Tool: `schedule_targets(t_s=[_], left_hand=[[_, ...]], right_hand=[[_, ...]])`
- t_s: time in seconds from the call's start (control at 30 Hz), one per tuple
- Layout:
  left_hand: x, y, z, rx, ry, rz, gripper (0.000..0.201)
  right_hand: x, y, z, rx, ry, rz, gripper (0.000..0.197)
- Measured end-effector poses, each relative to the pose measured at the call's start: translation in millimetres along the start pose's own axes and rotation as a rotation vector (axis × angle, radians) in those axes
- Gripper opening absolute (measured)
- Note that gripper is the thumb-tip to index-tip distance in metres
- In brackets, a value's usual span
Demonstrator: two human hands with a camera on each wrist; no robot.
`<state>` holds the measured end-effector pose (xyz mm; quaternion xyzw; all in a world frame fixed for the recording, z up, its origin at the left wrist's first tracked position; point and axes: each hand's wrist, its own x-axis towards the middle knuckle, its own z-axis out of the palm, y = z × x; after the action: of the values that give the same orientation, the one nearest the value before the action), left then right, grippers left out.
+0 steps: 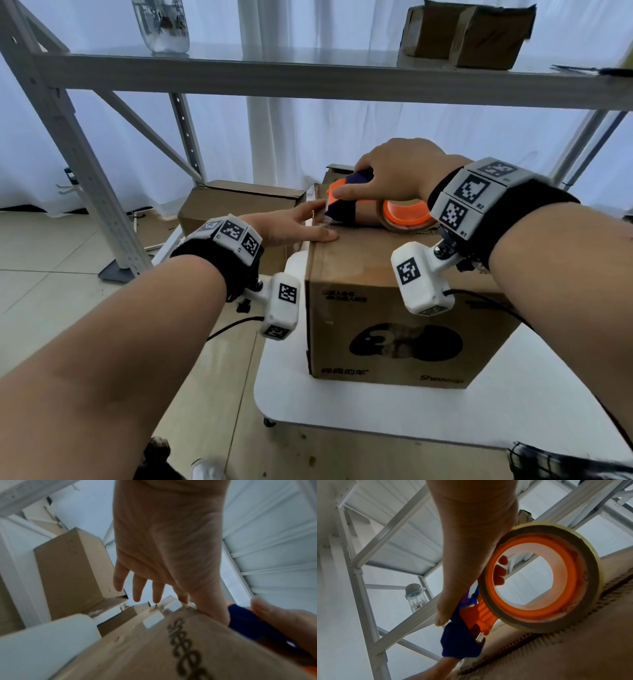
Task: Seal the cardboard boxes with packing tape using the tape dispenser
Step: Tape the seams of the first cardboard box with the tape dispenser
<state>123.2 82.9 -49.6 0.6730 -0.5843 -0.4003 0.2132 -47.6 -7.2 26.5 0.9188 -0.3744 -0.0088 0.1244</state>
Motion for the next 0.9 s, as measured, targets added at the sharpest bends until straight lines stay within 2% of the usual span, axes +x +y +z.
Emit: schedule_targets(t_s=[0.17, 0.33, 0.4, 0.53, 0.67, 0.8, 0.9], left_hand=[[2, 2, -10, 0.122, 0.003, 0.005, 0.081], [-1, 6, -8, 0.227, 0.004, 0.033, 0.102], [-1, 8, -7, 0.239, -0.009, 0.045, 0.102], [0, 9, -4, 0.349, 0.023, 0.128, 0.087], [1, 5, -3, 0.418, 0.076, 0.128, 0.092], [2, 4, -3, 0.467, 0.125, 0.127, 0.081], [-2, 3, -1, 0.436, 0.129, 0.123, 0.091]], right_hand=[[1, -3, -2, -0.012, -0.090, 0.029, 0.091], [-15, -1, -14, 0.045, -0.195, -0.035, 0.086], [-19, -1, -17, 0.019, -0.216, -0.055, 0.085], [-19, -4, -16, 0.024, -0.196, -0.048, 0.080], [-20, -5, -17, 0.023, -0.170, -0.053, 0.080], [-22, -6, -23, -0.049, -0.148, -0.047, 0.081], [-24, -8, -22, -0.028, -0.160, -0.027, 0.081]])
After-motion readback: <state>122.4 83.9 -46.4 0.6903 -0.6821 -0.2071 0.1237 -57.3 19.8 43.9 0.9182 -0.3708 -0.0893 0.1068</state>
